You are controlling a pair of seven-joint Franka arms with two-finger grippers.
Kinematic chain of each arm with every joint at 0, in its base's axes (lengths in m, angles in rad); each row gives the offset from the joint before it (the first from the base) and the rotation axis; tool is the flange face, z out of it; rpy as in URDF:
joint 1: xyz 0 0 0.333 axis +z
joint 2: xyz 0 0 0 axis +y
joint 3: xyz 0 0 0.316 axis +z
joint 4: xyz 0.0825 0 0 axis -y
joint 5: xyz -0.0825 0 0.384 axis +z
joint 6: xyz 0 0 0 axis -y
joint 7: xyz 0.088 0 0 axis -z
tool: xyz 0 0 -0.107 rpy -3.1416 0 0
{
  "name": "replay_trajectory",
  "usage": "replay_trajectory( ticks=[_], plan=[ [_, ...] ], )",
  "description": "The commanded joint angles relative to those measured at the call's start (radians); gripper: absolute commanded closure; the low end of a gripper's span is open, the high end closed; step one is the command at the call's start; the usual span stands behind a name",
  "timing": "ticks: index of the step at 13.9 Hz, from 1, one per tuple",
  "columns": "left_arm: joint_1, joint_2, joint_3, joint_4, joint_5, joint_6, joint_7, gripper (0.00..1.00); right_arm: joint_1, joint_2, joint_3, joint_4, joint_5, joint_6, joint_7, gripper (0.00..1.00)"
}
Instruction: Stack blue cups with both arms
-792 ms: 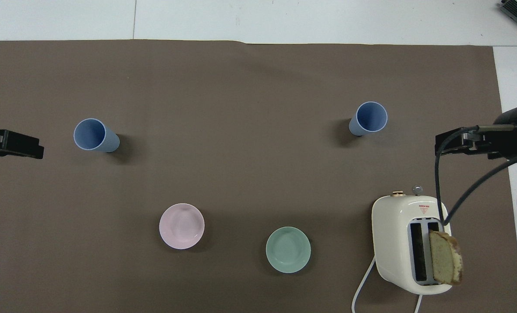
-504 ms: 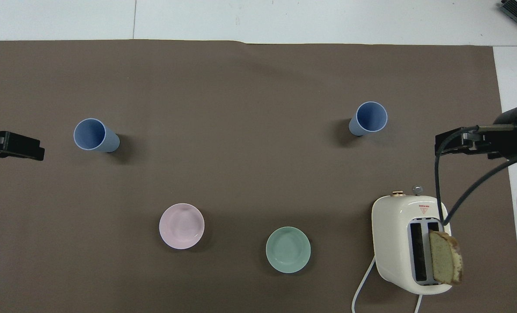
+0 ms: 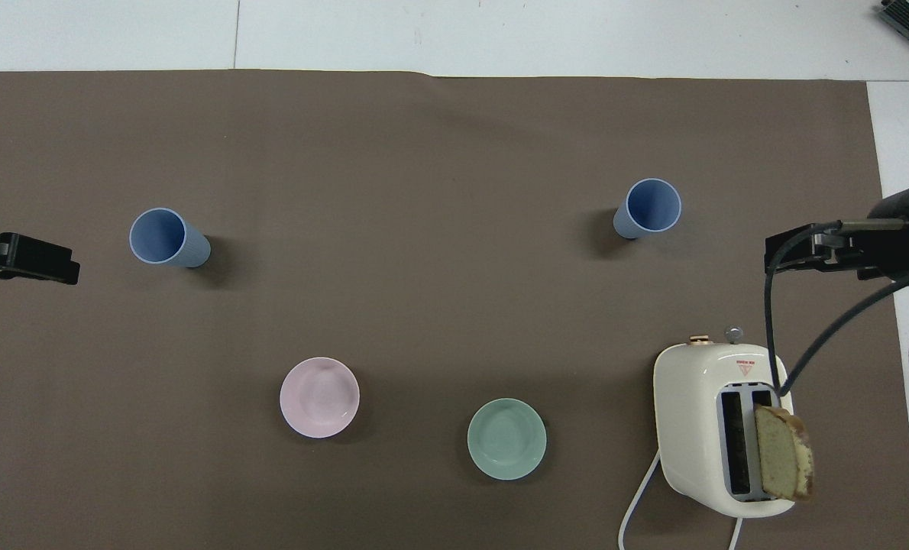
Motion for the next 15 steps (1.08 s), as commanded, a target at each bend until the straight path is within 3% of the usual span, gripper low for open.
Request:
replay_trajectory(
  ticks=[1, 7, 15],
  plan=[
    [0.007, -0.032, -0.002, -0.035, 0.007, -0.004, 0.013, 0.00, -0.005, -0.018, 0.004, -0.018, 0.009, 0.008, -0.013, 0.00],
    [0.034, -0.013, -0.002, -0.126, 0.005, 0.149, 0.007, 0.00, -0.010, -0.016, 0.002, -0.018, 0.009, 0.007, -0.016, 0.00],
    [0.108, 0.149, -0.002, -0.140, 0.002, 0.399, 0.001, 0.00, -0.010, -0.018, 0.002, -0.018, 0.009, 0.004, -0.019, 0.00]
  ],
)
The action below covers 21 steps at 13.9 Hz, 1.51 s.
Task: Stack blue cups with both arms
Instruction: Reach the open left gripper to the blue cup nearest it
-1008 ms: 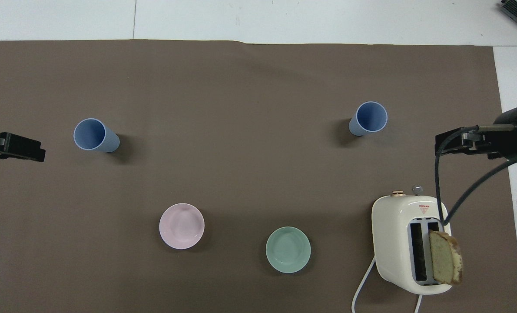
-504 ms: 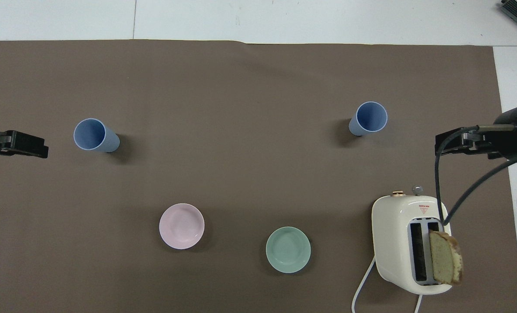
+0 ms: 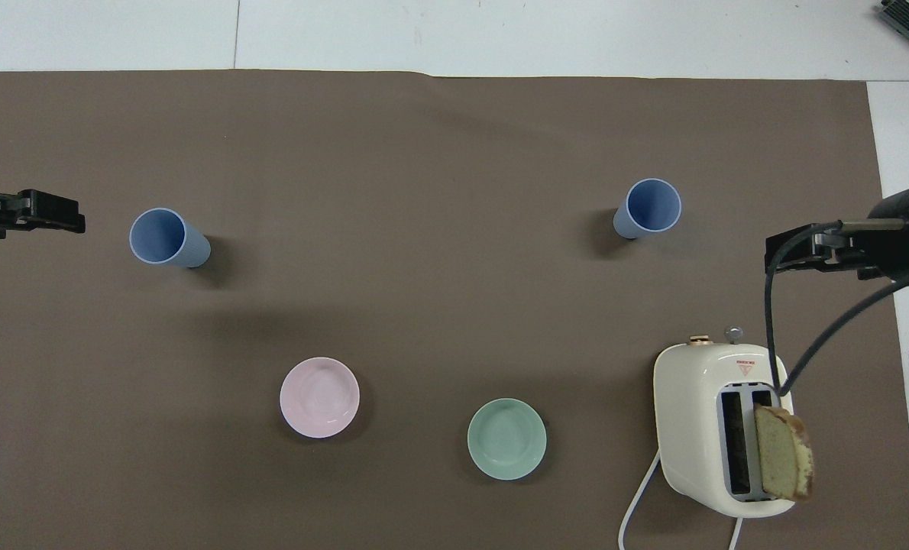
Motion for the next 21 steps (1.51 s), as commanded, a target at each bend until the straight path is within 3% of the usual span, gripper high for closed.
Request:
replay_trajectory(
  ticks=[1, 6, 9, 14, 18, 21],
  plan=[
    [0.008, 0.063, -0.008, -0.003, 0.002, 0.074, 0.001, 0.00, -0.011, -0.018, 0.003, -0.018, 0.009, 0.004, -0.020, 0.00],
    [0.020, 0.157, -0.010, -0.037, -0.006, 0.127, -0.047, 0.00, -0.017, -0.016, 0.001, -0.018, 0.009, 0.007, -0.020, 0.00],
    [0.018, 0.168, -0.010, -0.127, -0.022, 0.213, -0.067, 0.00, -0.017, -0.016, 0.001, -0.018, 0.009, 0.005, -0.020, 0.00],
    [0.015, 0.200, -0.010, -0.157, -0.042, 0.258, -0.072, 0.00, -0.017, -0.016, 0.001, -0.018, 0.009, 0.007, -0.022, 0.00],
    [0.014, 0.200, -0.011, -0.197, -0.061, 0.315, -0.070, 1.00, -0.017, -0.016, 0.001, -0.018, 0.009, 0.007, -0.022, 0.00],
    [0.015, 0.201, -0.010, -0.190, -0.101, 0.316, -0.070, 1.00, -0.017, -0.016, 0.001, -0.018, 0.007, 0.008, -0.022, 0.00]
  ],
)
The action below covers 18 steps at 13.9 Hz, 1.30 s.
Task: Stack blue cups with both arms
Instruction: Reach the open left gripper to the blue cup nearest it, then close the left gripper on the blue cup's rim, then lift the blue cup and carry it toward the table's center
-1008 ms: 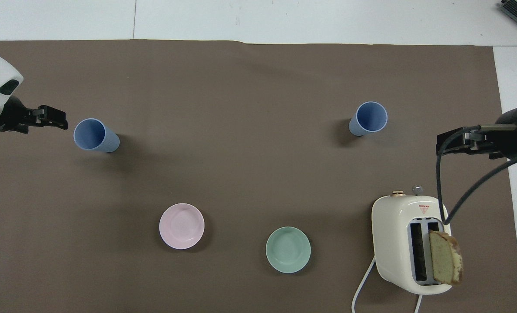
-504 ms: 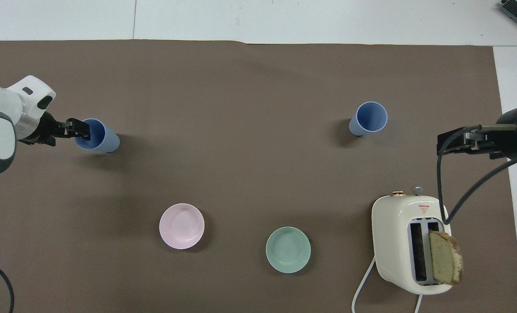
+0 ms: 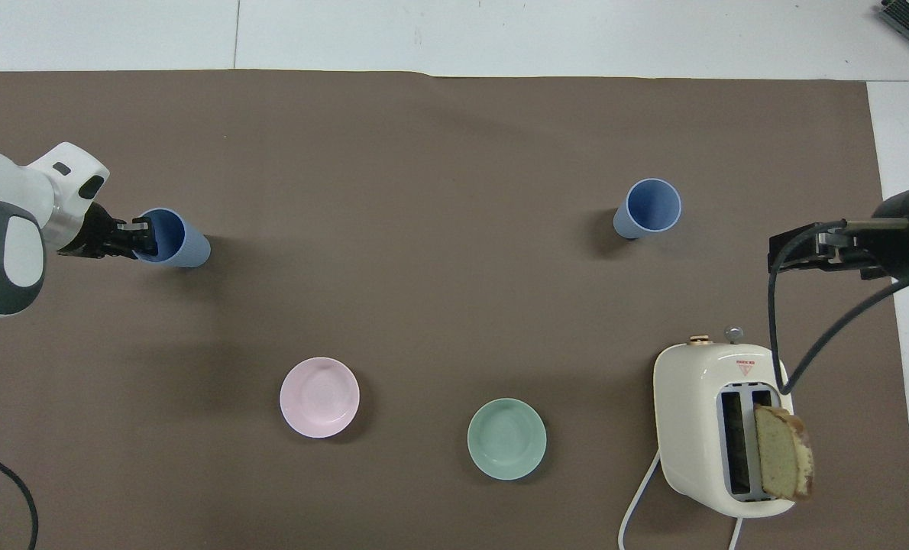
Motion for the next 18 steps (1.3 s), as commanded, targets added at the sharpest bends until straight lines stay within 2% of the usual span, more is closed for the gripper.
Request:
replay_trajectory(
  ticks=[1, 4, 8, 12, 18],
  plan=[
    [0.000, -0.005, 0.000, -0.004, -0.025, 0.021, -0.010, 1.00, -0.016, -0.016, 0.005, -0.018, 0.008, 0.008, -0.022, 0.00],
    [-0.002, -0.005, -0.002, 0.047, -0.025, -0.013, -0.016, 1.00, -0.016, -0.016, 0.005, -0.018, 0.007, 0.008, -0.022, 0.00],
    [-0.008, -0.014, -0.011, 0.243, -0.019, -0.220, -0.124, 1.00, -0.016, -0.016, 0.005, -0.016, 0.007, 0.008, -0.022, 0.00],
    [-0.126, -0.039, -0.011, 0.292, -0.013, -0.266, -0.334, 1.00, -0.016, -0.015, 0.004, -0.016, 0.007, 0.008, -0.022, 0.00],
    [-0.366, -0.025, -0.011, 0.292, -0.010, -0.209, -0.644, 1.00, -0.016, -0.015, 0.004, -0.016, 0.007, 0.008, -0.023, 0.00]
  ],
)
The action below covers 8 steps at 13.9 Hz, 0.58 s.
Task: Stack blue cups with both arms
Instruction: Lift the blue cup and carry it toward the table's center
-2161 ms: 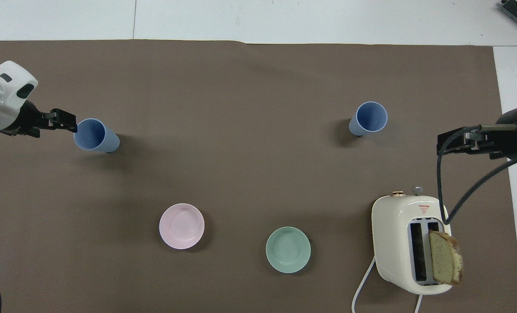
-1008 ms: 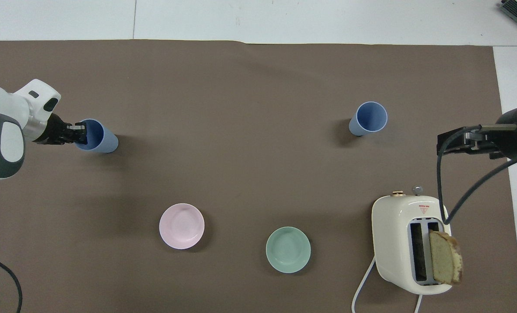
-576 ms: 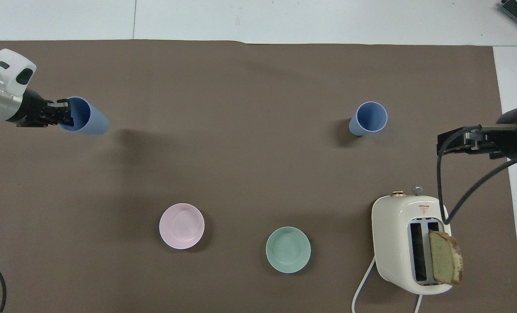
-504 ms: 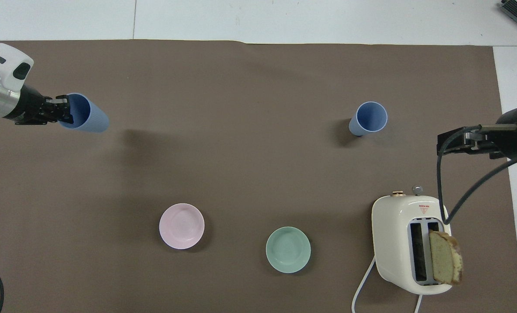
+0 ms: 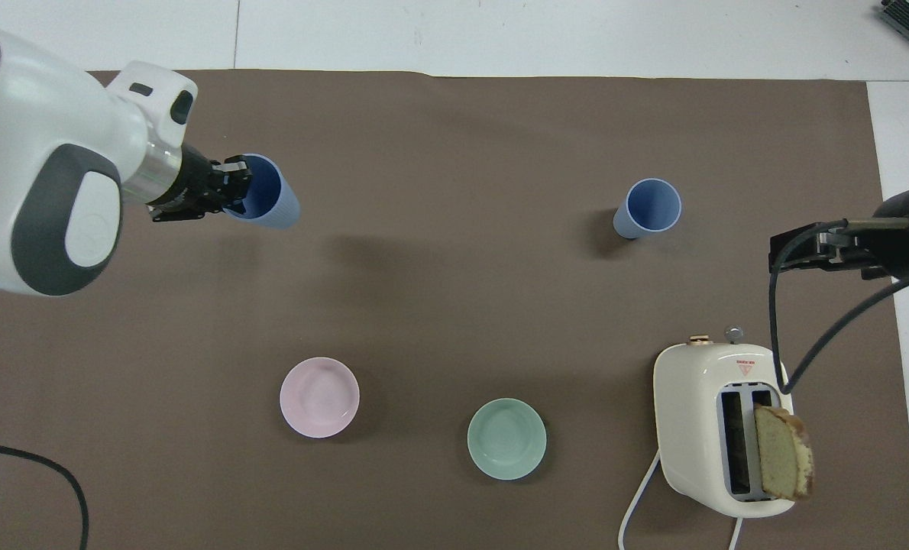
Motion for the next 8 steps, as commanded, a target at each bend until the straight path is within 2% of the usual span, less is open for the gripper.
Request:
replay_trajectory(
  ticks=[1, 4, 8],
  plan=[
    [-0.103, 0.025, 0.017, 0.004, 0.022, 0.061, -0.123, 1.00, -0.016, -0.015, 0.005, -0.016, 0.007, 0.008, -0.023, 0.00],
    [-0.186, 0.082, 0.017, -0.001, 0.039, 0.116, -0.196, 1.00, -0.017, -0.015, 0.002, -0.016, 0.007, 0.008, -0.025, 0.00],
    [-0.235, 0.088, 0.015, -0.070, 0.039, 0.168, -0.220, 1.00, -0.017, -0.015, 0.002, -0.016, 0.007, 0.008, -0.025, 0.00]
  ],
)
